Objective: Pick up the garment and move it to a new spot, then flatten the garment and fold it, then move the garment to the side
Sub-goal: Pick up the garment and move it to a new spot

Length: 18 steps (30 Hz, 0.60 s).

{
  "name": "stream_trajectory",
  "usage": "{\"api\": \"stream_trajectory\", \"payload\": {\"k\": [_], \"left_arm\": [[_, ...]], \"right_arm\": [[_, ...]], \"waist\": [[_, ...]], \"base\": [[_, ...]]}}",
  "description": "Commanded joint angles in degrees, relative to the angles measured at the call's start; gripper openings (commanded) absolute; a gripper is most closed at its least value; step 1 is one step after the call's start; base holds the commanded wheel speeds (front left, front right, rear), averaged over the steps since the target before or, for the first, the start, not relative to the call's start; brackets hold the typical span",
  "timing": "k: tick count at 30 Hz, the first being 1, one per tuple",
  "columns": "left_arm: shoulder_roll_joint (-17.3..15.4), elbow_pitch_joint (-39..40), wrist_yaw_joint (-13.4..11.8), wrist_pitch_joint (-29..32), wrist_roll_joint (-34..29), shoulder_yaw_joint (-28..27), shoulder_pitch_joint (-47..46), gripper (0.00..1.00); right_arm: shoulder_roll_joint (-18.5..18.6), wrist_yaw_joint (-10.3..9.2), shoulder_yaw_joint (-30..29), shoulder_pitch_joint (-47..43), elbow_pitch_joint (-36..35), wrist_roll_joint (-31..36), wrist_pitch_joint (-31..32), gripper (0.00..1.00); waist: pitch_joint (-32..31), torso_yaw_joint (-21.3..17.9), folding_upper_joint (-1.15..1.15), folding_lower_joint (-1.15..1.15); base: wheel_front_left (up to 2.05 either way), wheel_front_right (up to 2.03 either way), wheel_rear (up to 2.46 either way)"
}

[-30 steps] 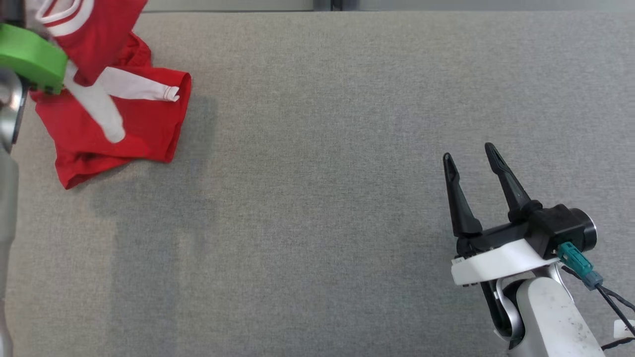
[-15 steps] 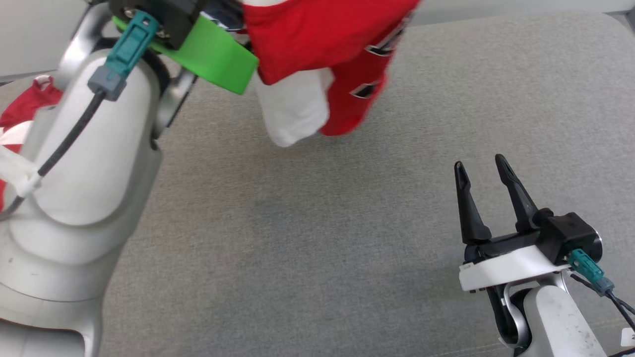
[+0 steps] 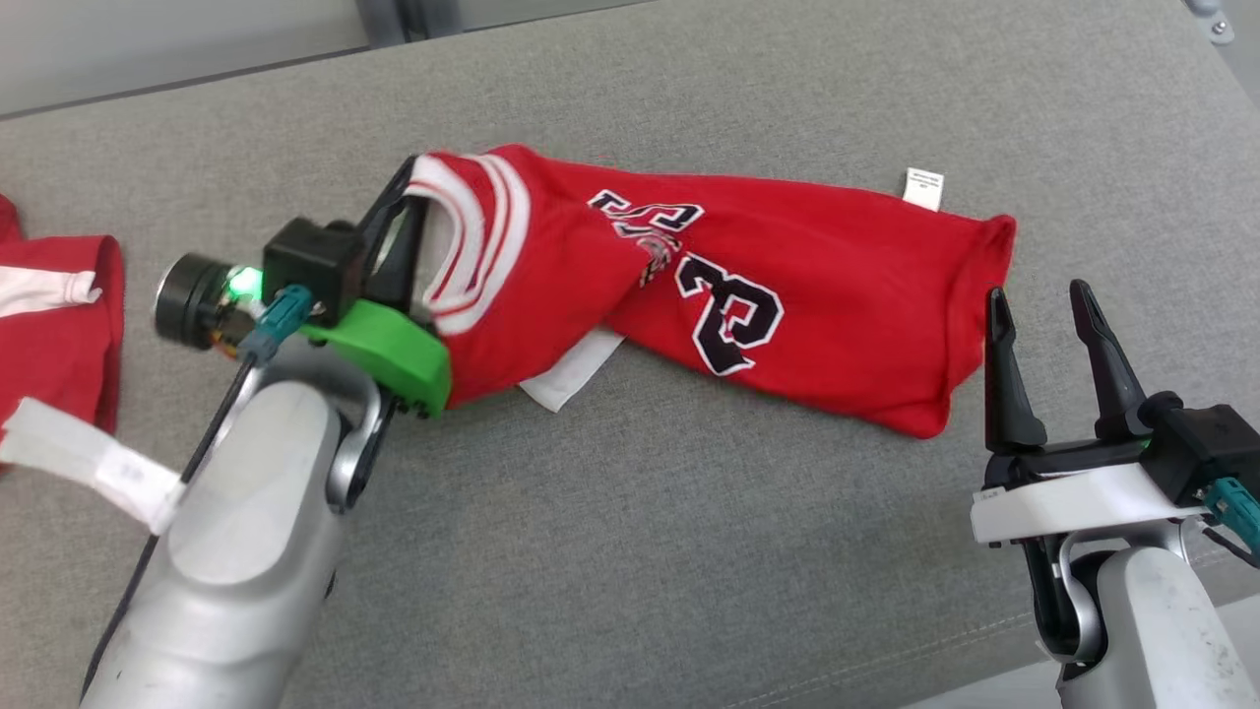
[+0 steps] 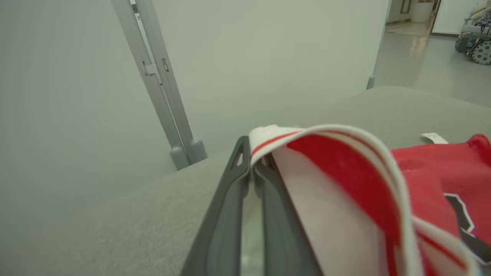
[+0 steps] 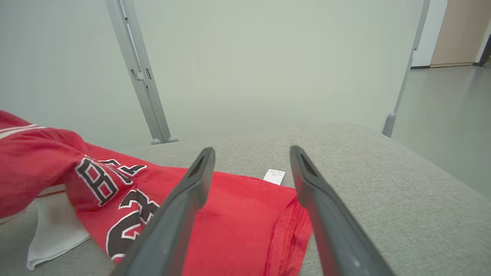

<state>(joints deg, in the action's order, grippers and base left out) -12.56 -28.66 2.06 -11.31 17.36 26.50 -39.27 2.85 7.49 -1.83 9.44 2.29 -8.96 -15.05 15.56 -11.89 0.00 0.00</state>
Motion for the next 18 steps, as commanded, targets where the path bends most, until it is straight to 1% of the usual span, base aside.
{"api": "stream_trajectory", "payload": {"k": [1,5,10,11,12,13,14,18], "left_arm": [[-0.81,-2.08,-0.74,-1.03,0.79,-1.18,1.23,0.00],[-1.79,-7.89,-1.36,-2.68,1.98,-2.90,3.43,0.00],[-2.13,-10.66,-1.68,-3.71,2.75,-4.92,4.89,0.00],[-2.07,-10.75,-1.72,-3.87,3.04,-5.43,5.27,0.18],[-2.00,-10.68,-1.69,-3.91,3.09,-5.81,5.62,0.44],[-1.99,-10.05,-1.68,-3.91,3.09,-6.33,6.03,0.78],[-2.01,-9.37,-1.74,-3.92,2.96,-6.81,6.50,1.00],[-1.36,-6.03,-1.57,-3.91,2.34,-8.70,9.56,1.00]], "right_arm": [[0.06,0.00,-0.20,0.54,-0.26,0.23,-0.20,1.00],[0.06,0.00,-0.50,0.54,-0.35,0.45,-0.20,1.00],[0.06,0.00,-0.57,0.25,-0.36,0.87,-0.19,1.00],[0.07,0.00,-0.57,0.19,-0.31,1.09,-0.20,1.00],[0.07,0.00,-0.64,0.08,-0.25,1.22,-0.20,1.00],[0.08,0.00,-0.71,-0.06,-0.18,1.22,-0.19,1.00],[0.07,0.00,-0.81,-0.17,-0.11,1.34,-0.20,1.00],[0.07,0.00,-0.68,-0.86,0.21,1.86,-0.20,1.00]], "waist": [[1.29,-0.95,0.00,0.00],[1.62,-0.75,0.00,0.00],[1.33,0.23,0.00,0.00],[1.11,0.51,0.00,0.00],[0.89,0.75,0.00,0.00],[0.62,1.05,0.00,0.00],[0.38,1.30,0.00,0.00],[-1.08,2.49,0.00,0.00]], "base": [[0.00,0.00,0.00],[0.00,0.00,0.00],[0.00,0.00,0.00],[0.00,0.00,0.00],[0.00,0.00,0.00],[0.00,0.00,0.00],[0.00,0.00,0.00],[0.00,0.00,0.00]]}}
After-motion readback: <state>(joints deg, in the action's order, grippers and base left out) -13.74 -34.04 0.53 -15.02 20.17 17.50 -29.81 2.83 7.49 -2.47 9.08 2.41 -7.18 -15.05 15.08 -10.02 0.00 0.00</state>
